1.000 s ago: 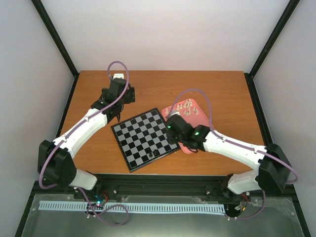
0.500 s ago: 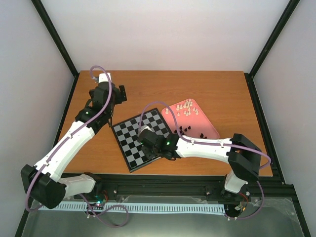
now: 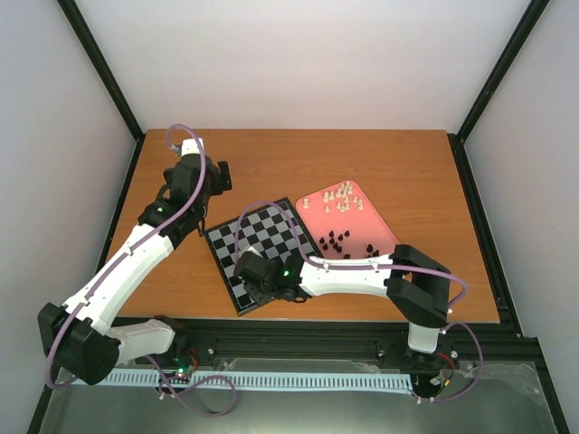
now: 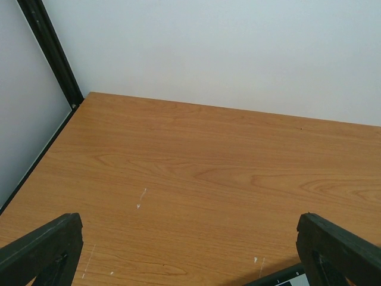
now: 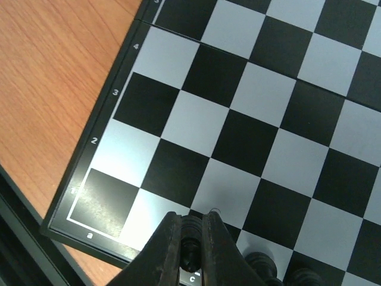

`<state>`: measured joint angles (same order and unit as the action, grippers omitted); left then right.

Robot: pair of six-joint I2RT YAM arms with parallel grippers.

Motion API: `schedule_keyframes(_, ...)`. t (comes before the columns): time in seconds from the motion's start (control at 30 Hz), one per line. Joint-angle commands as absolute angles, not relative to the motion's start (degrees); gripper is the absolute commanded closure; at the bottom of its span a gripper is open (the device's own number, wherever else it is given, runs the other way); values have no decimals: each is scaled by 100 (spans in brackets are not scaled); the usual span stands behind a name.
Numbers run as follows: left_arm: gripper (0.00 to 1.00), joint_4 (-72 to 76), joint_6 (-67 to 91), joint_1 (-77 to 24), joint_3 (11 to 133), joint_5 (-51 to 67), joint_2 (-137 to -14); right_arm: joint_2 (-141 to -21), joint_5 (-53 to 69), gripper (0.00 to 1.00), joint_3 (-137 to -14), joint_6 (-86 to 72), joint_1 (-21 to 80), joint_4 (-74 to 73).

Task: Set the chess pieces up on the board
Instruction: Place the chess piece on the chessboard.

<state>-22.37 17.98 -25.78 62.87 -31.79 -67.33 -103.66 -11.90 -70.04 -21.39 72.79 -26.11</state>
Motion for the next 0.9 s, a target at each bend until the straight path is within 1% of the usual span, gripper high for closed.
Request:
schedule_keyframes(0.0, 0, -2229, 1841, -2620, 6278, -3227, -6609, -10408, -1399, 97, -7165, -2230, 7312, -2785)
schedule_keyframes(0.87, 0, -2198, 1837, -2622, 6293, -3215, -6714, -10480, -1462, 96, -6875, -2372, 7328, -2770)
